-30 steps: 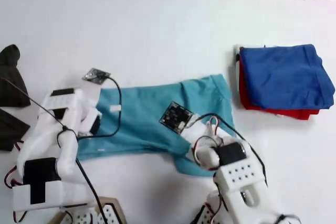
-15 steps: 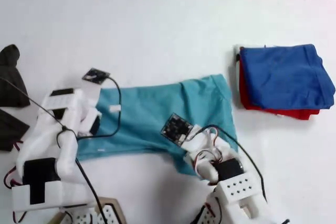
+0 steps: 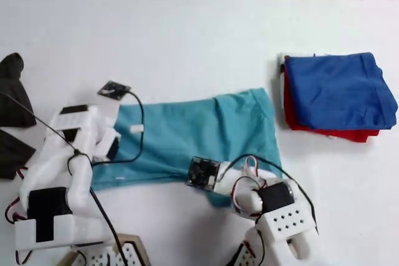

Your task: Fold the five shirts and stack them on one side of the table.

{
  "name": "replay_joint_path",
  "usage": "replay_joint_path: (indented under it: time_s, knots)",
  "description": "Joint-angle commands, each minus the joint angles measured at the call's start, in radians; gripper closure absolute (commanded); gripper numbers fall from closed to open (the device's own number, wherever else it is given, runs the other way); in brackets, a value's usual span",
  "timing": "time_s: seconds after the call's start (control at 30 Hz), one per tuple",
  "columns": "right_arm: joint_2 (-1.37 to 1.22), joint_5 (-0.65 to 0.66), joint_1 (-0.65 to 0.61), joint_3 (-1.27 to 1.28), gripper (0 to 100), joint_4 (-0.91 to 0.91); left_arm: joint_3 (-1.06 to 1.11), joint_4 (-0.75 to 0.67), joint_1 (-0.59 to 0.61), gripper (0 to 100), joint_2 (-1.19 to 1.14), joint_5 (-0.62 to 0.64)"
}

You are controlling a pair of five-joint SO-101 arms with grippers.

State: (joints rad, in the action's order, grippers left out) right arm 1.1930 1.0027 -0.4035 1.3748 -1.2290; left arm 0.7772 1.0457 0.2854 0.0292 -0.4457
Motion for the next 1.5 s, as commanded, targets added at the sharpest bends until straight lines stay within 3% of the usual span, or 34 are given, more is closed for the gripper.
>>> replay_joint_path:
  time_s: [0.0,0.13,0.27,0.47,0.67,0.9,0.97,1.3,1.47]
  knots:
    - [0.022,-0.075,-0.001,-0.089,97.8,0.111,-0.005,-0.025,0.029,97,-0.011,0.012]
    - [0.012,-0.345,-0.007,-0.034,97.8,0.414,-0.005,-0.025,0.029,97,-0.011,0.012]
    - [-0.038,-0.353,-0.019,0.023,97.8,0.532,-0.005,-0.025,0.029,97,-0.011,0.012]
    - [-0.344,-0.354,-0.019,-0.029,97.8,0.607,-0.005,-0.025,0.029,97,-0.011,0.011]
    - [-0.595,-0.358,-0.019,-0.229,97.8,0.456,-0.005,-0.025,0.029,97,-0.011,0.011]
    - [-0.483,-0.342,-0.027,-0.304,97.8,0.194,-0.005,-0.025,0.029,97,-0.011,0.011]
    - [-0.46,-0.282,-0.027,-0.298,97.8,0.156,-0.005,-0.025,0.029,97,-0.011,0.011]
    - [-0.375,-0.218,-0.022,-0.273,97.8,0.117,-0.007,-0.025,0.029,97,-0.011,0.012]
    - [-0.361,-0.276,-0.022,-0.23,97.8,0.303,-0.007,-0.025,0.029,97,-0.011,0.012]
